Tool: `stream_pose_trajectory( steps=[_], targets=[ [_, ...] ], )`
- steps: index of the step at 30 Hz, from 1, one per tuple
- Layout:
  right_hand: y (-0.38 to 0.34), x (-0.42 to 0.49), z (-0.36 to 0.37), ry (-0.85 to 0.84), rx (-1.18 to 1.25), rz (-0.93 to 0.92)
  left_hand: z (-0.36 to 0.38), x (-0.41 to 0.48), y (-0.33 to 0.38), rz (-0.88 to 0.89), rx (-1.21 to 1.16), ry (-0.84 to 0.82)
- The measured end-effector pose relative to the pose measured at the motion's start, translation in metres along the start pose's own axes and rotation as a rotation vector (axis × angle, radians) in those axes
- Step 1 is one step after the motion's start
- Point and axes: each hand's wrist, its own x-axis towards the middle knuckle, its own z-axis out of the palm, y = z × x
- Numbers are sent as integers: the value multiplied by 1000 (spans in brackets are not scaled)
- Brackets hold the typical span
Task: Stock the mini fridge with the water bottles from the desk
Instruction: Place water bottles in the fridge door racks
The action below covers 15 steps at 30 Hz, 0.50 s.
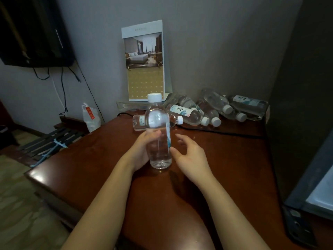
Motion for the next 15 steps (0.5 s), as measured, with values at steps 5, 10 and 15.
stream_pose_trajectory(
  steps=[5, 10, 15],
  targets=[
    [2, -3, -1, -191, 227, -23, -1, 1, -2, 35, -77, -104],
    [7, -2, -1, -157, 370, -27, 8, -1, -1, 58, -113, 47],
    [-5, -8, 0, -125, 194, -158, 25, -4, 4, 100, -117, 134]
  ],
)
